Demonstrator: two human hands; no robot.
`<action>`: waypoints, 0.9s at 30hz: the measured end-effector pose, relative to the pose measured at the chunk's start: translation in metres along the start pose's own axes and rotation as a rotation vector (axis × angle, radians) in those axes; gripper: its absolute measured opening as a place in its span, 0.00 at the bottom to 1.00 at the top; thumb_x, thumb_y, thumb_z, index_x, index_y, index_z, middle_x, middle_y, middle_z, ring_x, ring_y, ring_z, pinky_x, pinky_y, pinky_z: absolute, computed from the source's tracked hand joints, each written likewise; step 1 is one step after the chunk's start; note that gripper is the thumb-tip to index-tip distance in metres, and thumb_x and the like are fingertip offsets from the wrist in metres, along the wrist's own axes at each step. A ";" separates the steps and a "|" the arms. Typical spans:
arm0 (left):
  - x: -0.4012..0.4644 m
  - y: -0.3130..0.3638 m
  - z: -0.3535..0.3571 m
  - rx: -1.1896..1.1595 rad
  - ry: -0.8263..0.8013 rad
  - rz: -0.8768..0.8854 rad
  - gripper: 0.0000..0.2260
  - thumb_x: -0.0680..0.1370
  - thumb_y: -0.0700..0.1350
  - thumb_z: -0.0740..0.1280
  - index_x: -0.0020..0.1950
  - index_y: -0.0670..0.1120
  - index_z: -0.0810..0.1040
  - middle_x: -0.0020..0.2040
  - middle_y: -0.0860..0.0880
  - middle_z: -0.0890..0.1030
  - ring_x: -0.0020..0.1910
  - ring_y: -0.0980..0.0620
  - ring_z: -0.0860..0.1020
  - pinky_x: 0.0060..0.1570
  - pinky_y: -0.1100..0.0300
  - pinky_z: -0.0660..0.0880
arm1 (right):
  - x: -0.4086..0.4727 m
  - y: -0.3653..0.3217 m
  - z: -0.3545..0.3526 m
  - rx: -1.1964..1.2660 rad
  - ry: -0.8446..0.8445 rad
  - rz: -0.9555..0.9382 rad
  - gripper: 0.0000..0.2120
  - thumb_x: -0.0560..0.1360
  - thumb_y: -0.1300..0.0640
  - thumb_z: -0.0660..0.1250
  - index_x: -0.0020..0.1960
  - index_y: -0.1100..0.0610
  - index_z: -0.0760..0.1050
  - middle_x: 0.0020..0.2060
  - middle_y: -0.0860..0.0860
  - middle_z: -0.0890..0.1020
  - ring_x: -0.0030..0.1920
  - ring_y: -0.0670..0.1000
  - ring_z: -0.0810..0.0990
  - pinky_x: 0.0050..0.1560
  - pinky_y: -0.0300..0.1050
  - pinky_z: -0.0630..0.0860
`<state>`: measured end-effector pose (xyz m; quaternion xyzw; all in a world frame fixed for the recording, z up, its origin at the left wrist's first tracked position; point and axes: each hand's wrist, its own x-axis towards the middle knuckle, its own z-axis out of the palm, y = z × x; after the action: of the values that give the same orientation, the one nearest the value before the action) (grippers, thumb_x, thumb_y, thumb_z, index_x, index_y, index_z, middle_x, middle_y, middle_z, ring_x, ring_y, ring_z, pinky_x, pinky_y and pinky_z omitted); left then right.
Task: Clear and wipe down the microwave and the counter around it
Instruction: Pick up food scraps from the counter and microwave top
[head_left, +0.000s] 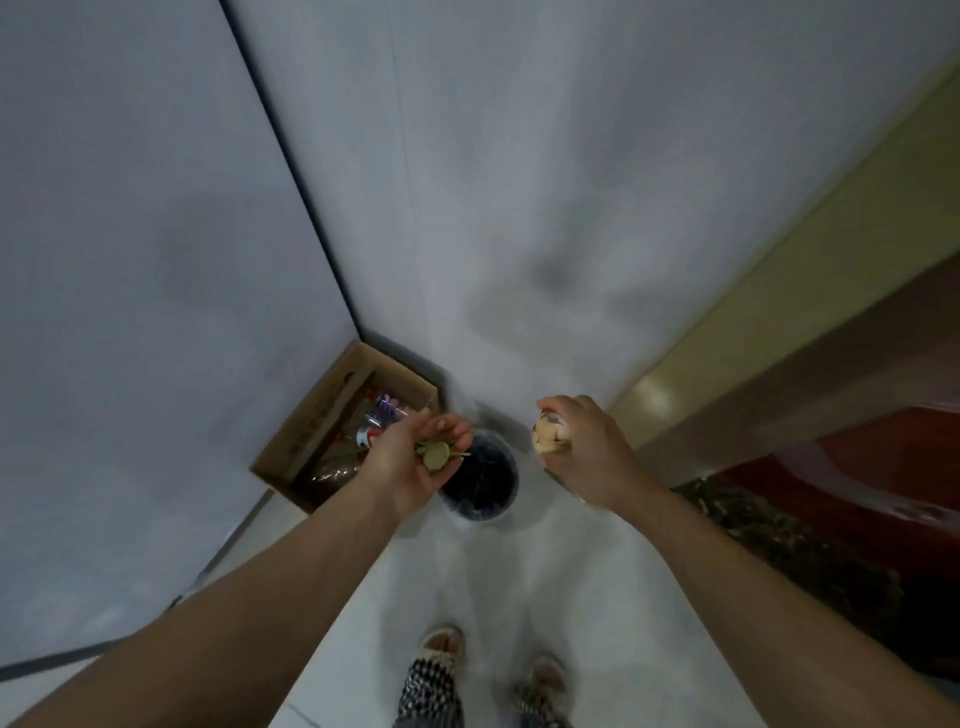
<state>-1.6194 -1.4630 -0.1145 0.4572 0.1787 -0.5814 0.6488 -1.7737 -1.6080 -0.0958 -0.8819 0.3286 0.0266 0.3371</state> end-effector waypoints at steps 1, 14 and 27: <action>0.007 -0.001 0.002 -0.008 0.013 0.006 0.16 0.81 0.48 0.53 0.36 0.47 0.71 0.33 0.51 0.81 0.42 0.53 0.78 0.63 0.57 0.66 | 0.010 0.005 0.001 -0.009 -0.022 -0.022 0.25 0.70 0.62 0.70 0.66 0.55 0.69 0.59 0.56 0.71 0.57 0.56 0.74 0.53 0.41 0.69; 0.115 -0.070 -0.010 -0.164 0.278 0.108 0.09 0.80 0.42 0.58 0.45 0.43 0.76 0.43 0.45 0.80 0.43 0.50 0.79 0.59 0.55 0.69 | 0.107 0.102 0.083 -0.029 -0.329 -0.173 0.27 0.69 0.60 0.73 0.66 0.55 0.69 0.60 0.54 0.72 0.61 0.53 0.74 0.57 0.42 0.70; 0.312 -0.167 -0.133 0.217 0.512 0.187 0.08 0.74 0.35 0.69 0.51 0.42 0.79 0.51 0.41 0.82 0.53 0.45 0.80 0.51 0.57 0.75 | 0.178 0.243 0.272 -0.028 -0.321 -0.154 0.28 0.67 0.60 0.75 0.64 0.54 0.71 0.61 0.53 0.72 0.58 0.51 0.76 0.53 0.37 0.69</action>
<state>-1.6520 -1.5249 -0.4856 0.6704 0.2305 -0.4003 0.5807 -1.7324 -1.6766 -0.4937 -0.8935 0.2016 0.1459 0.3738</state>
